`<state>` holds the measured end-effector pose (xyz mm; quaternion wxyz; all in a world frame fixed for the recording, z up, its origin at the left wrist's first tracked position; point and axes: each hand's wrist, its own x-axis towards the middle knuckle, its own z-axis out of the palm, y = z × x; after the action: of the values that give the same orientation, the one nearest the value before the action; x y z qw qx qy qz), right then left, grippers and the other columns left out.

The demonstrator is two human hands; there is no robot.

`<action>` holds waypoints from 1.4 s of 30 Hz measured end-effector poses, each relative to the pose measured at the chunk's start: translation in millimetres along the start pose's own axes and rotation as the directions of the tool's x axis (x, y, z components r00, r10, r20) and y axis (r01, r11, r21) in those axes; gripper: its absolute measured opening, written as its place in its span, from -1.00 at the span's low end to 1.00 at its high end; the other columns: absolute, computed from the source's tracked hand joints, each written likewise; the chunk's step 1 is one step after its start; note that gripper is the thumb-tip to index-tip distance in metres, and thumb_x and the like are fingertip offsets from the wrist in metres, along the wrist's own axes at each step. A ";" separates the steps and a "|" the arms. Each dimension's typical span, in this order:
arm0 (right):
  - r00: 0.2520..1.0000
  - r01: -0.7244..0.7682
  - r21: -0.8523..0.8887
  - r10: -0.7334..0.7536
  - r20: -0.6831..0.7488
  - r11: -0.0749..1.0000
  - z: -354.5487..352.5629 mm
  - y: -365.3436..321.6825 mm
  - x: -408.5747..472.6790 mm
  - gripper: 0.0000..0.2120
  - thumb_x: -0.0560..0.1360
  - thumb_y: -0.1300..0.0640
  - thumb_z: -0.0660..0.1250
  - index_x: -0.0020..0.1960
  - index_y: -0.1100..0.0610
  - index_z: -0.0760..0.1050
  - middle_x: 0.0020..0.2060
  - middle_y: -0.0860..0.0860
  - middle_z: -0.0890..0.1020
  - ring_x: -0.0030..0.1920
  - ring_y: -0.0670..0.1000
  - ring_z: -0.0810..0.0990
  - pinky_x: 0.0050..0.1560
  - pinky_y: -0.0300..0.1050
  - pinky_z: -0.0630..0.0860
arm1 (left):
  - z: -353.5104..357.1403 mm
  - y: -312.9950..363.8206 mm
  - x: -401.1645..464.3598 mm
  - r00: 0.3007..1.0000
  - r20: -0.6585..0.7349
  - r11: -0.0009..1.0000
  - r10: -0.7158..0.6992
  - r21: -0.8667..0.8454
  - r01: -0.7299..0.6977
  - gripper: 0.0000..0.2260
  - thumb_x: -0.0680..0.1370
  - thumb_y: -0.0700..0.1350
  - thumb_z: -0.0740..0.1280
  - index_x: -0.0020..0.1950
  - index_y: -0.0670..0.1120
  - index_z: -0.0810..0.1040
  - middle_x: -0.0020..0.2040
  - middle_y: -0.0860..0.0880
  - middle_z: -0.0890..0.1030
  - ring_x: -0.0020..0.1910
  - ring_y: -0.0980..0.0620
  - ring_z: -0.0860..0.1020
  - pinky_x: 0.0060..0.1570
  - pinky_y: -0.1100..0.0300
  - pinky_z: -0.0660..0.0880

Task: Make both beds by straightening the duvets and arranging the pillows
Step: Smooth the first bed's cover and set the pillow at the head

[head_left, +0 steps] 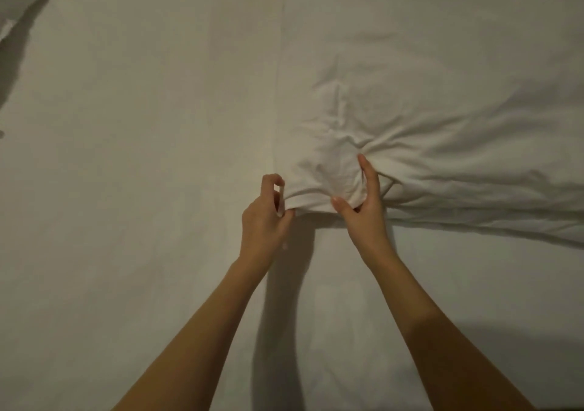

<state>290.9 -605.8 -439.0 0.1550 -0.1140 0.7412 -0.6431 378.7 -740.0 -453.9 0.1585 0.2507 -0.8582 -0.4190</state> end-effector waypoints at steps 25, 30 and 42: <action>0.945 0.064 0.179 -0.002 -0.328 0.982 45.3 2.0 15.7 -0.47 0.43 0.39 0.37 0.17 -0.16 0.37 0.22 -0.04 0.48 0.24 -0.06 0.47 0.21 -0.18 0.46 | -6.3 -23.2 12.1 0.982 0.167 0.993 0.090 -0.092 -0.075 -0.29 0.57 -0.23 0.26 0.32 0.56 0.10 -0.33 -0.14 0.51 -0.39 -0.02 0.48 -0.30 0.10 0.48; 0.952 0.001 0.080 0.024 -0.305 0.997 35.4 0.0 17.2 -0.70 0.39 0.45 0.34 -0.08 0.11 0.36 -0.22 -0.04 0.47 -0.25 -0.18 0.46 -0.19 -0.39 0.40 | -12.0 -12.3 9.0 0.986 0.163 0.974 -0.016 -0.221 0.052 -0.61 0.46 -0.10 0.27 0.10 0.41 0.45 -0.20 -0.05 0.59 -0.32 -0.10 0.52 -0.25 -0.10 0.54; 0.945 -0.009 0.030 0.018 -0.328 1.000 27.4 -23.8 -29.4 -0.71 0.35 0.38 0.37 -0.22 0.02 0.39 -0.23 -0.11 0.55 -0.23 -0.21 0.50 -0.13 -0.32 0.42 | -48.4 16.3 -26.3 0.990 0.138 0.969 0.017 -0.247 0.017 -0.73 0.39 -0.16 0.30 -0.02 0.19 0.53 -0.06 0.20 0.64 -0.33 -0.11 0.47 -0.30 -0.01 0.46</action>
<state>327.7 -623.6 -416.5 0.0357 0.0017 0.7484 -0.6623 418.9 -747.6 -413.5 0.1285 0.1992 -0.8081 -0.5392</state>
